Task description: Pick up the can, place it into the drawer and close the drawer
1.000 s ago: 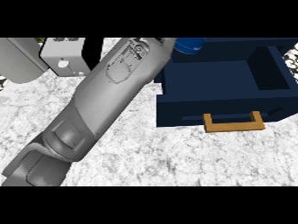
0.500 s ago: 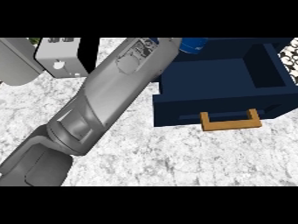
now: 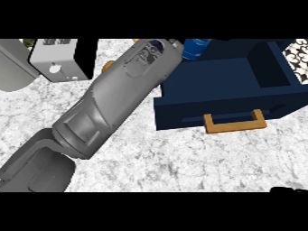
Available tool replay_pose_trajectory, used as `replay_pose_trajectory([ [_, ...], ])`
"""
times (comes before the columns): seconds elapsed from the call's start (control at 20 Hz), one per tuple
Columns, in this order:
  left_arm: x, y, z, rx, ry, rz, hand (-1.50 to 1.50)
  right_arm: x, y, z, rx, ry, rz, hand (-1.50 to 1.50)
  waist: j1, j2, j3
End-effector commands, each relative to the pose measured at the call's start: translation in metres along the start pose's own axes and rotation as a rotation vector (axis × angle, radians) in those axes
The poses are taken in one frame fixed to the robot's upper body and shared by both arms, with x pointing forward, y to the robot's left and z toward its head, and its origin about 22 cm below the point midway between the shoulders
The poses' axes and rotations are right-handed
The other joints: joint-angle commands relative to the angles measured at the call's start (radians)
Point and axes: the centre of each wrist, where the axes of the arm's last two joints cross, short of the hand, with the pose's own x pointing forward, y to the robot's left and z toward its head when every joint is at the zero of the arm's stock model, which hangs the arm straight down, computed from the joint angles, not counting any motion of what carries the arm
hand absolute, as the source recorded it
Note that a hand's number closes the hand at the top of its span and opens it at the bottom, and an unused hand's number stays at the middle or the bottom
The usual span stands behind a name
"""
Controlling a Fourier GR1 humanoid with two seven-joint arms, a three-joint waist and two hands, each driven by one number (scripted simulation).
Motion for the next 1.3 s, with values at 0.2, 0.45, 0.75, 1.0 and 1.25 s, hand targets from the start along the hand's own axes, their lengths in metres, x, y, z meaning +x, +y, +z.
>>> replay_pose_trajectory([
  [0.2, -0.024, 0.001, 0.0, 0.032, -0.006, -0.081, 1.5, 0.007, -0.006, -0.005, 0.004, -0.003, 0.024, -1.5, -0.021, 0.005, 0.0],
  [0.45, -0.027, -0.002, 0.003, 0.038, -0.042, -0.138, 1.5, 0.004, -0.012, -0.006, 0.026, -0.001, 0.015, -1.5, -0.022, 0.002, 0.0],
  [0.75, -0.034, -0.001, 0.003, 0.081, 0.003, -0.119, -1.5, 0.0, 0.004, -0.007, 0.003, -0.029, -0.009, -1.5, -0.025, 0.003, 0.0],
  [1.0, -0.05, 0.003, 0.005, 0.133, -0.002, -0.129, -1.5, 0.007, 0.004, -0.013, 0.036, -0.035, 0.005, -1.5, -0.046, 0.012, 0.0],
  [1.25, -0.06, 0.003, 0.009, 0.154, 0.005, -0.103, -1.5, 0.01, 0.009, -0.006, 0.032, -0.051, 0.006, -1.5, -0.042, 0.009, -0.001],
])
